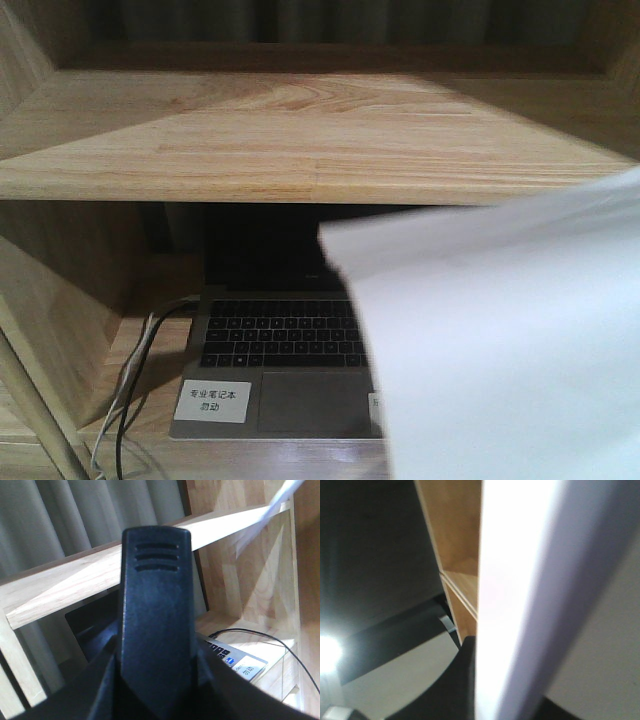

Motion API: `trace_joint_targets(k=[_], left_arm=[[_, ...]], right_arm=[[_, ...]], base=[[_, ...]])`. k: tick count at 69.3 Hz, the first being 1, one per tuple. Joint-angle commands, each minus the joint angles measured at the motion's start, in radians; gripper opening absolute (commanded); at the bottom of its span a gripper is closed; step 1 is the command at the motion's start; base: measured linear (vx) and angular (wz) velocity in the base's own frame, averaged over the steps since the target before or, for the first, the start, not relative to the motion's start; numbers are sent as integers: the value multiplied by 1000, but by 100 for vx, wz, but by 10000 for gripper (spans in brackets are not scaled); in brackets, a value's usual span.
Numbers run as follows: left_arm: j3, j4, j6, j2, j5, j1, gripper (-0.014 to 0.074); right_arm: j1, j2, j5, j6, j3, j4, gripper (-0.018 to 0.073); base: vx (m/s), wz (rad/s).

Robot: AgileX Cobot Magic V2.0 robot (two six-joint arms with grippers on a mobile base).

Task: Grab stapler and paper to desk for stapling
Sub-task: 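Pull the white paper off the shelf with the right gripper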

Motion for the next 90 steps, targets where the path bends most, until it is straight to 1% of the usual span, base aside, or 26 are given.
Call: trace_joint_targets(k=[1, 10, 22, 33, 48, 90], left_arm=[[-27, -7, -2, 14, -129, -6, -6], [-27, -7, -2, 14, -129, -6, -6], [-27, -7, -2, 14, -129, -6, -6], [-27, -7, -2, 14, -129, -6, -6], [-27, -7, -2, 14, -129, -6, -6], [-27, -7, -2, 14, -129, -6, -6]], right_arm=[[-22, -31, -27, 5, -25, 8, -2], [-54, -61, -5, 6, -3, 32, -2], [-92, -85, -41, 19, 102, 158, -2], [-97, -112, -94, 16, 160, 204, -2], [-97, -154, -94, 4, 172, 204, -2], [-96, -155, -98, 5, 172, 204, -2]], base=[[0, 0], [0, 0], [0, 0], [0, 0], [0, 0], [0, 0]])
